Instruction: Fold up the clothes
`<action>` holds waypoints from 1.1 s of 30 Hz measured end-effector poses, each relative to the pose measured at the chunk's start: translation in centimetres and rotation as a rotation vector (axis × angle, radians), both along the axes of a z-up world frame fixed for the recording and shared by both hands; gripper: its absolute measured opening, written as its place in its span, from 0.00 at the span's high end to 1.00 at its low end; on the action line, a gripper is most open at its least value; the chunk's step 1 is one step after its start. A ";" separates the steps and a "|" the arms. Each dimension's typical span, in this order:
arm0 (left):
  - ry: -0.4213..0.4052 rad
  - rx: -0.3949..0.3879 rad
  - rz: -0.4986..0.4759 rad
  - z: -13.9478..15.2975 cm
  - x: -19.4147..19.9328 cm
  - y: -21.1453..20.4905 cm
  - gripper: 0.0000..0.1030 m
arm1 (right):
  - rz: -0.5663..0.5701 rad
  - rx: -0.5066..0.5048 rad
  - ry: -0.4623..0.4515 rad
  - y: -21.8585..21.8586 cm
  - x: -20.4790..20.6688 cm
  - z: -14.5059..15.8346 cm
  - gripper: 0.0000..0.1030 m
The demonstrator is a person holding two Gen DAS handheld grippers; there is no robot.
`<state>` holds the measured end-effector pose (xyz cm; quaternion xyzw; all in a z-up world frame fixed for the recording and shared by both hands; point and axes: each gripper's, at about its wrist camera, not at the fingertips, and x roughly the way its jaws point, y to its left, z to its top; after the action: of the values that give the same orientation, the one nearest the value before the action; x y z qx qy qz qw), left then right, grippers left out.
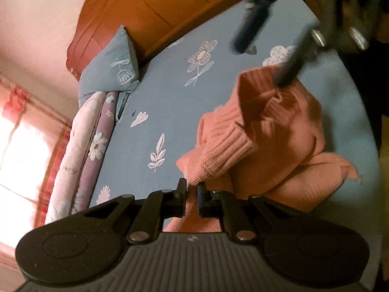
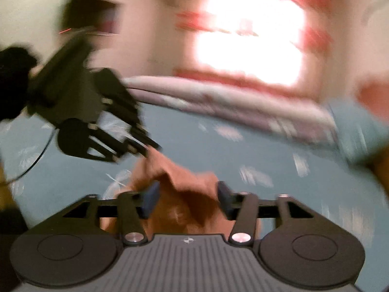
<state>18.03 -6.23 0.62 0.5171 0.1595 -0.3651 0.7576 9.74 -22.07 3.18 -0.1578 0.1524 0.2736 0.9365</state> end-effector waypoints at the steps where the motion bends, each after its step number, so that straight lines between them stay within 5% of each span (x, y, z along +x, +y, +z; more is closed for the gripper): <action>1: 0.005 -0.006 0.007 0.3 0.0 0.2 0.95 | 0.047 -0.063 -0.036 1.4 0.2 0.1 0.32; 6: 0.024 -0.056 0.033 1.2 -0.6 1.7 0.95 | 0.145 -0.397 -0.156 8.4 2.4 -2.4 0.35; 7: 0.027 -0.068 0.044 1.4 -0.7 2.2 0.95 | 0.146 -0.443 -0.154 9.2 2.8 -3.0 0.50; 8: 0.026 -0.075 0.052 1.6 -0.7 2.7 0.95 | 0.155 -0.474 -0.135 9.8 3.2 -3.4 0.76; 10: 0.011 -0.077 0.056 1.8 -1.2 3.6 0.95 | 0.168 -0.458 -0.093 10.0 3.5 -3.1 0.88; 13: -0.033 -0.063 0.037 1.5 -2.3 4.6 0.85 | 0.185 -0.369 -0.014 9.6 3.4 -1.4 0.89; 19: -0.120 -0.023 -0.075 0.7 -4.7 4.9 0.83 | 0.254 -0.266 0.080 8.0 1.5 0.8 0.89; 23: -0.156 -0.009 -0.145 1.0 -6.3 4.7 0.43 | 0.315 -0.317 0.069 7.9 -1.2 0.7 0.89; 27: -0.126 -0.007 -0.188 1.2 -7.0 4.3 0.41 | 0.302 -0.361 0.049 7.9 -2.4 0.3 0.89; 33: -0.147 0.103 -0.260 -0.6 -7.5 3.1 0.41 | 0.350 -0.361 0.014 7.5 -4.5 1.7 0.89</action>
<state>10.50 -3.17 0.07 0.5967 0.0539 -0.4126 0.6862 5.20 -14.58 4.91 -0.3445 0.1754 0.4010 0.8305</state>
